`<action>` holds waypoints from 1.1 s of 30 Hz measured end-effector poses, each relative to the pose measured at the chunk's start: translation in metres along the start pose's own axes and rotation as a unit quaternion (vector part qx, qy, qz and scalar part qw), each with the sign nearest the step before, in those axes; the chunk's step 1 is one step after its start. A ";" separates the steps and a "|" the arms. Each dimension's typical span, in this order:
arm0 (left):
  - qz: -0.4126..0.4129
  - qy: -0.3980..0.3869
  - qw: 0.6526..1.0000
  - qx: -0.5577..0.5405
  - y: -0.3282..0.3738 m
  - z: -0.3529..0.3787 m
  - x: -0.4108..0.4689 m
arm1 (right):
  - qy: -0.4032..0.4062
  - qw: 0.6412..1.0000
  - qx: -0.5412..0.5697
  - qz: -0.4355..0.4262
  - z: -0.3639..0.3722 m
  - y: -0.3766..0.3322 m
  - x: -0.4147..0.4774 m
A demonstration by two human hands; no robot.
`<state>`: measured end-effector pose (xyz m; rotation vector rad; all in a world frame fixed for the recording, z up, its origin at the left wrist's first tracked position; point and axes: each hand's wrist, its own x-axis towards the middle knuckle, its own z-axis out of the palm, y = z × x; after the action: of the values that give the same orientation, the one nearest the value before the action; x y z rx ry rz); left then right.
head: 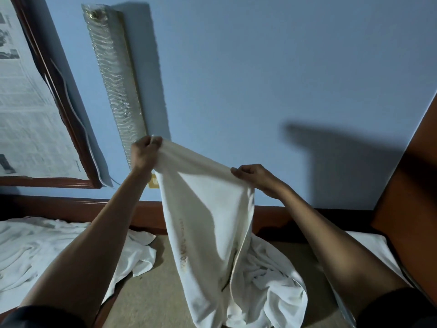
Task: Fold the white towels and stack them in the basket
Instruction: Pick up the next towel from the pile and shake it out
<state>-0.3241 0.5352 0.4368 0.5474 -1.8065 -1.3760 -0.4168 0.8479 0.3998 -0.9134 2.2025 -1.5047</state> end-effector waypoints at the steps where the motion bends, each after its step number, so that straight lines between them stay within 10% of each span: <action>1: -0.009 0.011 1.000 0.018 -0.006 -0.007 0.008 | -0.001 1.000 -0.008 0.001 -0.001 0.003 0.000; 7: -0.009 -0.184 0.980 0.079 0.003 0.014 0.009 | 0.040 0.997 -0.062 -0.025 0.004 -0.010 0.009; 15: 0.033 -0.535 0.837 0.108 0.027 0.049 -0.034 | 0.074 0.993 -0.057 -0.066 0.012 -0.056 0.021; 33: 0.092 -0.225 0.960 0.142 0.021 0.009 0.023 | 0.091 0.992 -0.081 0.015 0.002 -0.041 0.012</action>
<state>-0.3422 0.5307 0.4630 0.2068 -2.3812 -1.1834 -0.4115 0.8285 0.4376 -0.8138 2.4888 -1.4643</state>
